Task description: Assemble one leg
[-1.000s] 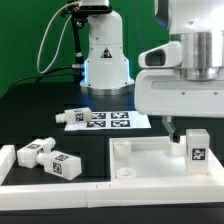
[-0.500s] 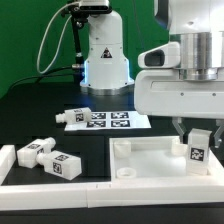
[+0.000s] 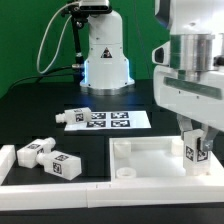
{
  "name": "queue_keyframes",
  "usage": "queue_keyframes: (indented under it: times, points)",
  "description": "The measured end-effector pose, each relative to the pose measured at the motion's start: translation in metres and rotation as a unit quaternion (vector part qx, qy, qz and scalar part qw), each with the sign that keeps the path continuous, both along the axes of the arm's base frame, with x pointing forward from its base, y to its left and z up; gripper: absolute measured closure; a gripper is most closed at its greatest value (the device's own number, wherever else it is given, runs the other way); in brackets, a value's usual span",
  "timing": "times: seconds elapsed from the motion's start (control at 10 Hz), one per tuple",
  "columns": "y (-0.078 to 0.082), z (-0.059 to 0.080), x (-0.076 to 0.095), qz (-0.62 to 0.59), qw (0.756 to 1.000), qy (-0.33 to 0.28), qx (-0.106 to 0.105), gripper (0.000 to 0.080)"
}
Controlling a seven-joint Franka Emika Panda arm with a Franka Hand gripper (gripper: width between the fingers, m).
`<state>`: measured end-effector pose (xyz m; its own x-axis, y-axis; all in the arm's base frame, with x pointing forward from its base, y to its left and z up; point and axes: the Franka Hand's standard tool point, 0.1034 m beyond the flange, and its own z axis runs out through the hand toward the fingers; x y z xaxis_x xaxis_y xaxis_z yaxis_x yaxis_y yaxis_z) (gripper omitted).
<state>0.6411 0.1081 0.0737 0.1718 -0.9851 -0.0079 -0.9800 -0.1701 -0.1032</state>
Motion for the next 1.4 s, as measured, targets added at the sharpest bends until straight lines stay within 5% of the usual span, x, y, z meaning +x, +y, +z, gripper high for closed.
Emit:
queue_keyframes:
  times: [0.2,0.4,0.5,0.7,1.2,1.4]
  points:
    - [0.002,-0.001,-0.001,-0.167,0.984,0.009,0.053,0.0511]
    - [0.002,-0.001,-0.001,-0.163,0.985,0.009,0.051,0.0505]
    - [0.002,-0.001,-0.001,-0.121,0.992,0.006,0.046,0.0505]
    - [0.009,0.0,0.0,0.054,0.998,-0.012,0.031,0.0188]
    - [0.011,-0.002,-0.008,0.241,0.97,-0.023,-0.001,0.0151]
    - [0.005,-0.001,-0.004,0.408,0.912,-0.029,-0.028,0.015]
